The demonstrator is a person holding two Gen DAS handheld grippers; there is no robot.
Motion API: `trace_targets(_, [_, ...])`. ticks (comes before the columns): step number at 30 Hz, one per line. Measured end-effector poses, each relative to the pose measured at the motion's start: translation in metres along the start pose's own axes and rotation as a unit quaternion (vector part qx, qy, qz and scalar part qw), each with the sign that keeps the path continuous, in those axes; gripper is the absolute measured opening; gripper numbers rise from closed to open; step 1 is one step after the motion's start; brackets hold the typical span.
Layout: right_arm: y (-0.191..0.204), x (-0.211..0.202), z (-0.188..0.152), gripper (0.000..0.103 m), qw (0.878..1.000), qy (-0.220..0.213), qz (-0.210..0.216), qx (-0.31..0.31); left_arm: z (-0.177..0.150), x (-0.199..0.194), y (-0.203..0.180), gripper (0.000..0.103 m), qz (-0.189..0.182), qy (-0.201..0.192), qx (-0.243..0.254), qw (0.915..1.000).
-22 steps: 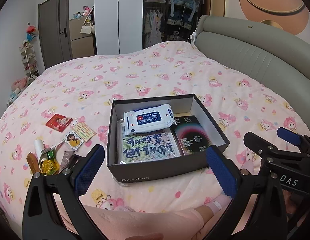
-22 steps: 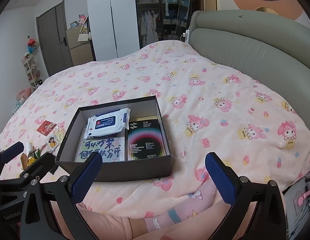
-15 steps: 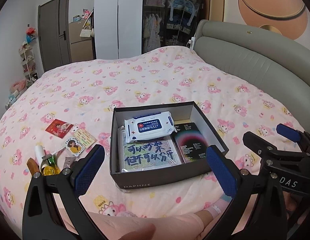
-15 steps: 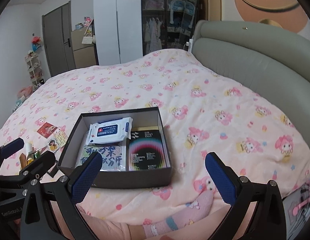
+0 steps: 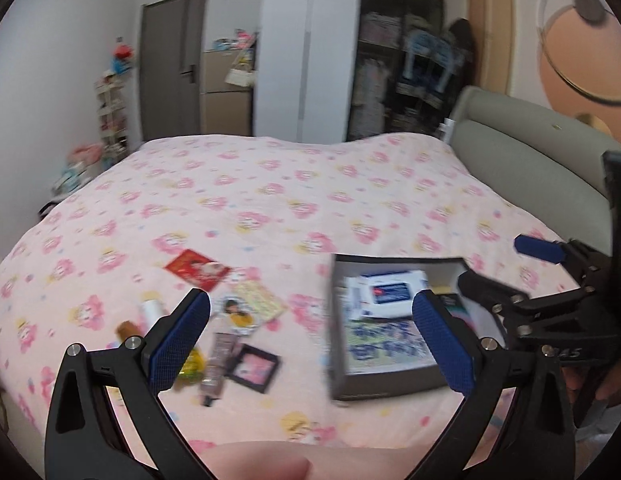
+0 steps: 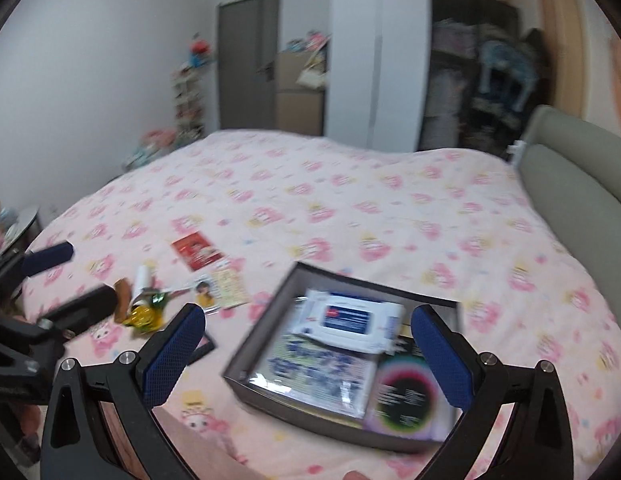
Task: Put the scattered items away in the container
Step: 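Move the right tool toward the scattered items beside the black box, then close the right gripper on the black-framed square mirror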
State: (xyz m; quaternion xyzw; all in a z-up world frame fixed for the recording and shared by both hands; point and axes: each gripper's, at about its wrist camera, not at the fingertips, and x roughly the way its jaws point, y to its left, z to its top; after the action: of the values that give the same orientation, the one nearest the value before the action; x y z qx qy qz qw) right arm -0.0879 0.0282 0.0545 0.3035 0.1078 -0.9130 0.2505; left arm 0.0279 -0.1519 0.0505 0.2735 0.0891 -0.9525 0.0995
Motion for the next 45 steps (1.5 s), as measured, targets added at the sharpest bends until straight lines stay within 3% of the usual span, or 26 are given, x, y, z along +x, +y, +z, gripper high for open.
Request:
trace_targets(3, [0.031,0.026,0.009,0.103,0.999,0.024,0.030,-0.025,0.000,0.004,0.033,0.099,0.019,0.012,-0.027,0.9994])
trace_targets(8, [0.084,0.077,0.014,0.103,0.992,0.071,0.099,-0.045,-0.009,0.029,0.078,0.078,0.049,0.059,-0.053,0.9956])
trace_targets(10, [0.103,0.100,0.011,0.100,0.987,0.094,0.118,-0.048,-0.017,0.044,0.094,0.061,0.062,0.083,-0.057,0.9930])
trace_targets(11, [0.110,0.111,0.008,0.098,0.986,0.106,0.123,-0.047,-0.022,0.051,0.101,0.058,0.065,0.095,-0.060,0.9916])
trace_targets(13, [0.123,0.130,0.001,0.085,0.982,0.128,0.128,-0.050,-0.033,0.067,0.114,0.057,0.064,0.122,-0.065,0.9883])
trace_targets(17, [0.144,0.164,-0.014,0.069,0.974,0.171,0.140,-0.058,-0.055,0.099,0.141,0.054,0.060,0.178,-0.077,0.9792])
trace_targets(19, [0.150,0.178,-0.022,0.061,0.968,0.196,0.147,-0.055,-0.067,0.119,0.153,0.041,0.047,0.210,-0.091,0.9723])
trace_targets(22, [0.155,0.198,-0.035,0.046,0.960,0.229,0.153,-0.051,-0.082,0.142,0.161,0.035,0.010,0.245,-0.110,0.9632])
trace_targets(25, [0.153,0.217,-0.048,0.036,0.954,0.257,0.148,-0.043,-0.091,0.164,0.157,0.034,-0.021,0.279,-0.098,0.9551])
trace_targets(28, [0.149,0.233,-0.061,0.035,0.947,0.283,0.149,-0.027,-0.095,0.187,0.151,0.034,-0.058,0.315,-0.090,0.9431])
trace_targets(30, [0.147,0.240,-0.066,0.035,0.944,0.295,0.149,-0.015,-0.095,0.204,0.147,0.034,-0.059,0.339,-0.080,0.9356])
trace_targets(32, [0.145,0.247,-0.072,0.035,0.940,0.307,0.148,-0.004,-0.095,0.219,0.141,0.034,-0.056,0.351,-0.062,0.9325])
trace_targets(36, [0.142,0.257,-0.078,0.035,0.935,0.323,0.150,0.010,-0.094,0.244,0.131,0.034,-0.084,0.366,-0.044,0.9257])
trace_targets(40, [0.145,0.264,-0.078,0.037,0.929,0.338,0.150,0.006,-0.102,0.267,0.125,0.034,-0.073,0.388,-0.030,0.9182])
trace_targets(45, [0.151,0.275,-0.083,0.040,0.923,0.355,0.148,0.000,-0.101,0.276,0.127,0.034,-0.081,0.387,-0.043,0.9176])
